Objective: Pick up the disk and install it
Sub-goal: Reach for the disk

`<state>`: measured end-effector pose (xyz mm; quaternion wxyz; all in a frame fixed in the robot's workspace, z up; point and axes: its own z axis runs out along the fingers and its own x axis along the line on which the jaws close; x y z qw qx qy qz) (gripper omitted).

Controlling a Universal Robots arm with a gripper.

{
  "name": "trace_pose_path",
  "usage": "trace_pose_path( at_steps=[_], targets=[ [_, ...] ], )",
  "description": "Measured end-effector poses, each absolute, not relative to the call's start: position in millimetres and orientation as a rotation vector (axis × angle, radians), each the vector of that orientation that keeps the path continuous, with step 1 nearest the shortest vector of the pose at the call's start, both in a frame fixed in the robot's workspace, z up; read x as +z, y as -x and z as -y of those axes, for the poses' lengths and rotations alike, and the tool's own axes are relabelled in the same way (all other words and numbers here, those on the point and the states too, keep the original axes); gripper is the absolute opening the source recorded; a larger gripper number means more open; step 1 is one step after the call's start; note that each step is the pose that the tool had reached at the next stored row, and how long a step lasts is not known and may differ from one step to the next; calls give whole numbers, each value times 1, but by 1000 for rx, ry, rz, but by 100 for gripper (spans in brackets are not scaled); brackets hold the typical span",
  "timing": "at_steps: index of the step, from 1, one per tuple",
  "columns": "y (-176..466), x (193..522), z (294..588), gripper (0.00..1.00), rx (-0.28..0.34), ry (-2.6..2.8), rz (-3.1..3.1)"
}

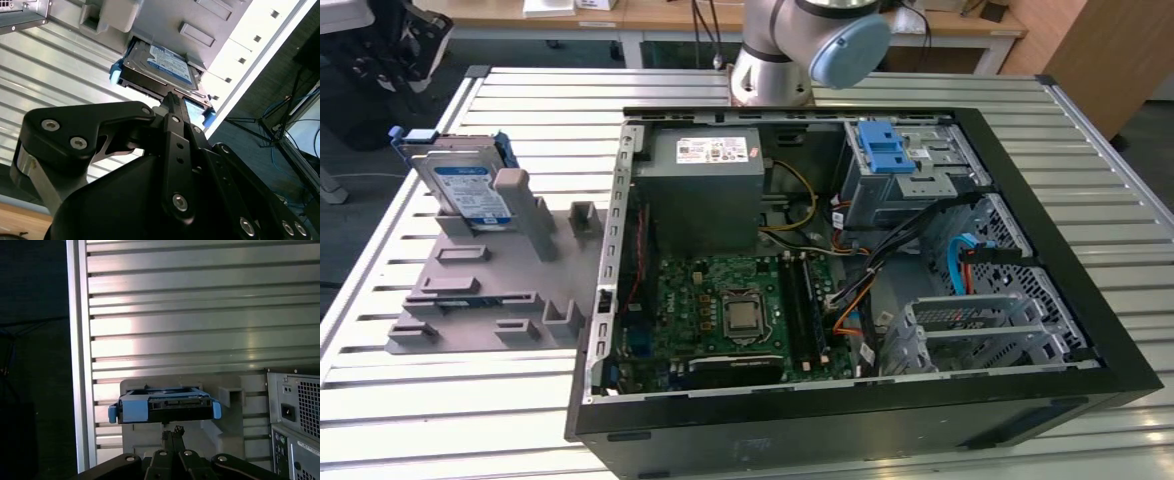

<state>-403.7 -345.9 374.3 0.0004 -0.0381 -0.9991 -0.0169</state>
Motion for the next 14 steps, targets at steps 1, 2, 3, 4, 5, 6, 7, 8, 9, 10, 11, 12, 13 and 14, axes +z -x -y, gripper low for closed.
trace_pose_path(
  at_steps=[1, 2, 3, 4, 5, 6, 7, 8, 9, 10, 11, 12, 13, 14],
  targets=[
    [406, 374, 345, 11, -53, 120, 3138],
    [407, 374, 345, 11, -53, 120, 3138],
    [408, 373, 344, 11, -53, 120, 3138],
    [408, 373, 344, 11, -53, 120, 3138],
    [408, 373, 344, 11, -53, 120, 3138],
    [408, 373, 344, 11, -53, 120, 3138],
    [408, 373, 344, 11, -53, 119, 3138],
    [408, 373, 344, 11, -53, 119, 3138],
    [408, 373, 344, 11, -53, 120, 3138],
    [409, 373, 344, 11, -53, 120, 3138],
    [409, 373, 344, 11, -53, 120, 3138],
    [410, 373, 344, 11, -53, 120, 3138],
    [410, 373, 344, 11, -53, 119, 3138],
    [411, 373, 343, 11, -53, 118, 3138]
  ],
)
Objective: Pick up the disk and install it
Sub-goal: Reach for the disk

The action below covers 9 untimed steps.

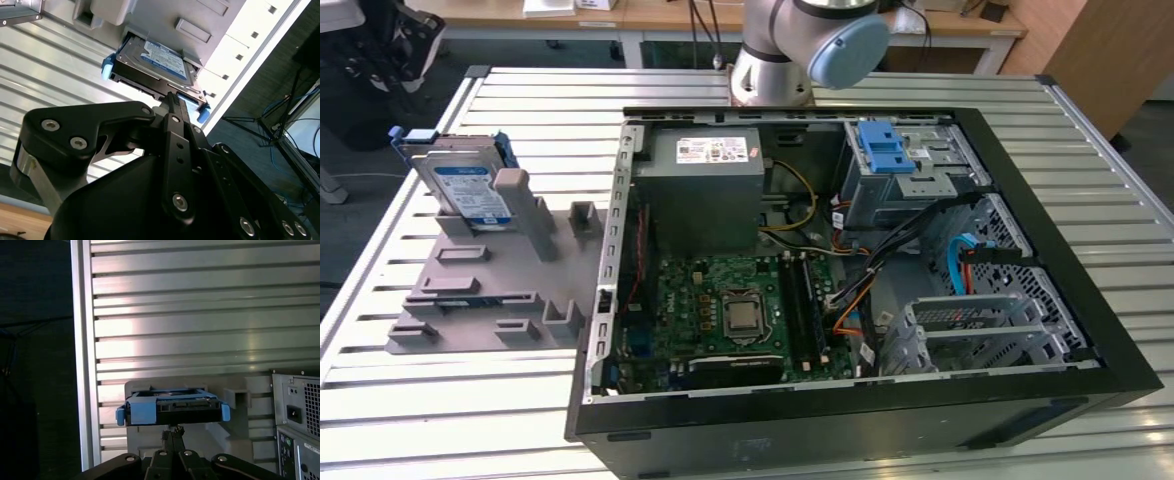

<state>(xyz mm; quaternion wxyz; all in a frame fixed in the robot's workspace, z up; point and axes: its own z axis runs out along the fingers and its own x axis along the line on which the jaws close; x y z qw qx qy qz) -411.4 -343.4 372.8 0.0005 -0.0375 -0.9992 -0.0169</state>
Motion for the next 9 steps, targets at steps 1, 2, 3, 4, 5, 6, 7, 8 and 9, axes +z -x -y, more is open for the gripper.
trace_pose_path(
  at_steps=[1, 2, 3, 4, 5, 6, 7, 8, 9],
  targets=[
    [412, 373, 343, 11, -53, 115, 3138],
    [413, 373, 343, 11, -53, 111, 3138],
    [415, 373, 343, 11, -53, 106, 3138],
    [416, 372, 343, 11, -53, 103, 3138],
    [417, 372, 343, 11, -53, 100, 3138],
    [418, 372, 343, 11, -53, 99, 3138],
    [419, 372, 343, 11, -53, 98, 3138],
    [421, 372, 343, 11, -53, 98, 3138],
    [422, 372, 343, 11, -53, 98, 3138]
  ],
)
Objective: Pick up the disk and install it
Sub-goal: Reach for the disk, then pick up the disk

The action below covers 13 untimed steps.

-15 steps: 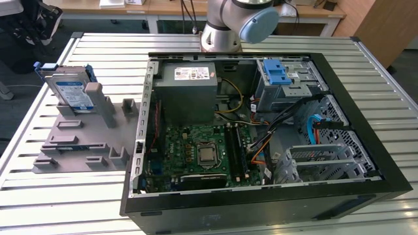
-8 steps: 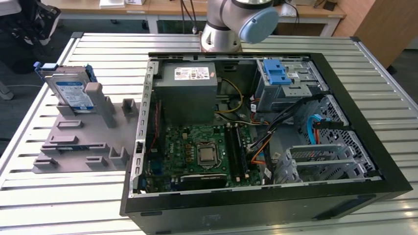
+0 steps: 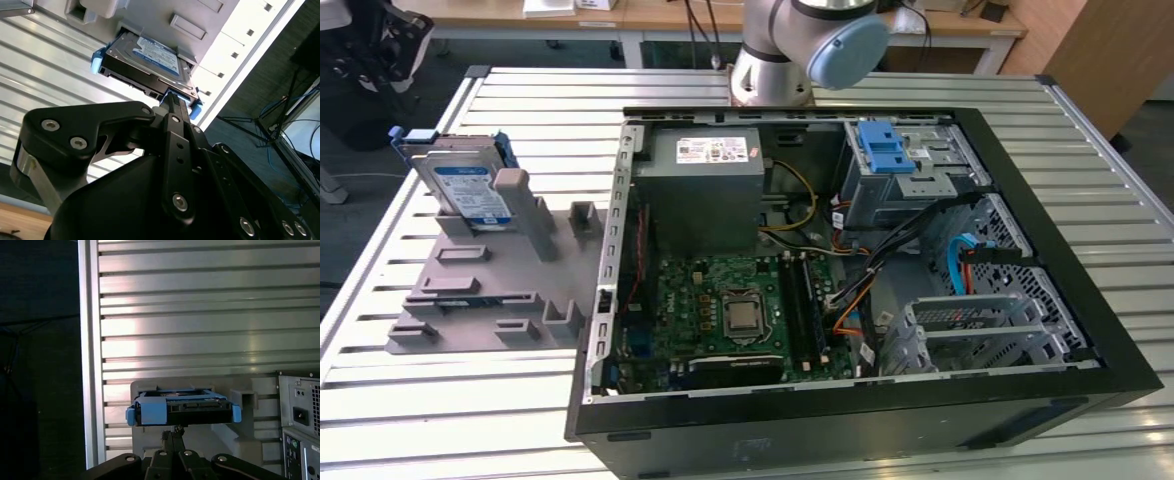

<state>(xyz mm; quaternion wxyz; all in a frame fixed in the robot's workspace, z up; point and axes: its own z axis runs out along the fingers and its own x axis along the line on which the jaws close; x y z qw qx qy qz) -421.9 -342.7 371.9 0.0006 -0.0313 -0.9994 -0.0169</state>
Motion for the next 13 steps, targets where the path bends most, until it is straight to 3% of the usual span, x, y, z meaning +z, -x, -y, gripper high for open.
trace_pose_path(
  at_steps=[13],
  targets=[
    [425, 372, 343, 11, -53, 98, 3138]
  ],
)
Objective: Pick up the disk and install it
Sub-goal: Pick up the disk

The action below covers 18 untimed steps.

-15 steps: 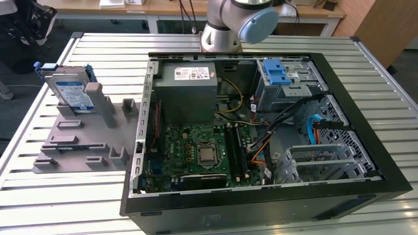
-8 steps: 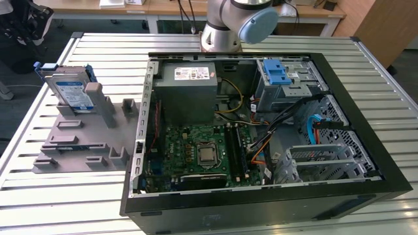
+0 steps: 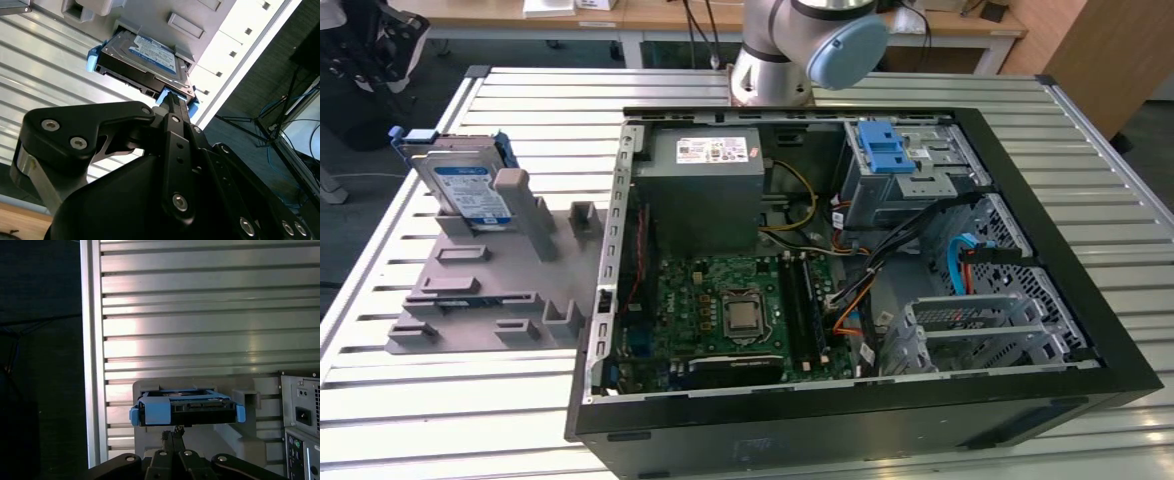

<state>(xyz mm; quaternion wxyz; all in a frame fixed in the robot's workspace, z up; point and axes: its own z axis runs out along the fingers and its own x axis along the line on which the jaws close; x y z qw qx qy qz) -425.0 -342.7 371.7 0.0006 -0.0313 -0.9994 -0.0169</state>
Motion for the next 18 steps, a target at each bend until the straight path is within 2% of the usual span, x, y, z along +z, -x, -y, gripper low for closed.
trace_pose_path(
  at_steps=[18],
  targets=[
    [425, 372, 343, 11, -53, -55, 3138]
  ],
)
